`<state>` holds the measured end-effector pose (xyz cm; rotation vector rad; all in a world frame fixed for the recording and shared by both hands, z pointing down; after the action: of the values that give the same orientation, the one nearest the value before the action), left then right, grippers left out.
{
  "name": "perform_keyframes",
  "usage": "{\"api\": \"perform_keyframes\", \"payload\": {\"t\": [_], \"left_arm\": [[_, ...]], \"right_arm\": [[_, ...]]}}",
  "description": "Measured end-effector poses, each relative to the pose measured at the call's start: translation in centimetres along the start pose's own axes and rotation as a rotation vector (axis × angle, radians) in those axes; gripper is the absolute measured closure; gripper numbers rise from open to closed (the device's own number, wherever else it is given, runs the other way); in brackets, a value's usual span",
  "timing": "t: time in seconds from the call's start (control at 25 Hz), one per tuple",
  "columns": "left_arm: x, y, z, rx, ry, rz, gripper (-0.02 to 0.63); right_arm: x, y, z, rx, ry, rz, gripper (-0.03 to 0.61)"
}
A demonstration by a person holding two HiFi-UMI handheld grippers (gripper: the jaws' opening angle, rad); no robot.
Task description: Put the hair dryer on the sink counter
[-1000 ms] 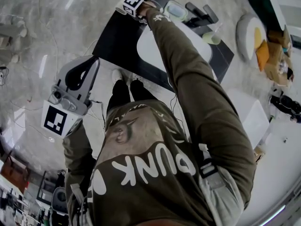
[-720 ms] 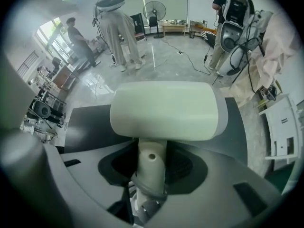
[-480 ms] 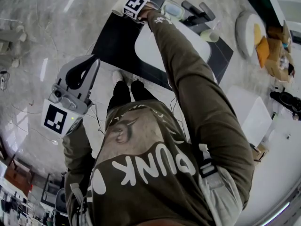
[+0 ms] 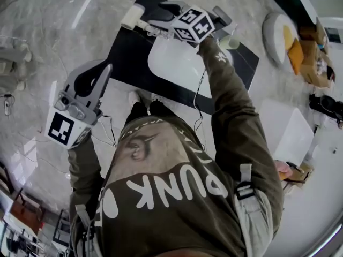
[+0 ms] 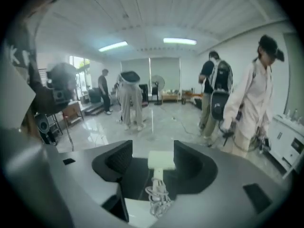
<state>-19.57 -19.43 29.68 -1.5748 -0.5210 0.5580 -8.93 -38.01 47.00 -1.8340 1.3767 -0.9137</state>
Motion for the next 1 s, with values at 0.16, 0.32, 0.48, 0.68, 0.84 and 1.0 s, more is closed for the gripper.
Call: {"api": "perform_keyframes", "payload": {"t": [0.16, 0.32, 0.48, 0.68, 0.84, 1.0], "left_arm": [[0.8, 1.7, -1.4, 0.03, -0.029, -0.041, 0.612], [1.6, 3.0, -2.4, 0.04, -0.054, -0.062, 0.612], [2.4, 3.6, -2.8, 0.043, -0.069, -0.084, 0.612], [3.3, 2.8, -2.7, 0.025, -0.082, -0.089, 0.612], [3.0, 2.4, -2.7, 0.016, -0.075, -0.085, 0.612], [2.8, 2.6, -2.6, 0.022, -0.068, -0.084, 0.612]], "right_arm": [[-7.8, 6.9, 6.9, 0.288, -0.05, 0.215, 0.392], [-13.7, 12.0, 11.8, 0.556, -0.123, 0.329, 0.568], [-18.4, 13.4, 13.0, 0.602, -0.121, 0.349, 0.568], [-20.6, 12.3, 12.6, 0.611, -0.096, 0.301, 0.568], [-20.3, 12.0, 12.8, 0.622, -0.099, 0.29, 0.568], [-20.3, 11.9, 12.7, 0.613, -0.095, 0.297, 0.569]]}}
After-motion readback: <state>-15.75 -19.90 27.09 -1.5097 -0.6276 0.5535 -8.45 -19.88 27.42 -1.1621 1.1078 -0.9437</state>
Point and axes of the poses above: the fingertips, and each gripper's own axes: z backward along the fingers, x to its right, y out of its top, the point moved 1 cm from there along z, backward along the fingers, and after that the axes turned 11 degrees about y, right-handed, at the moved point
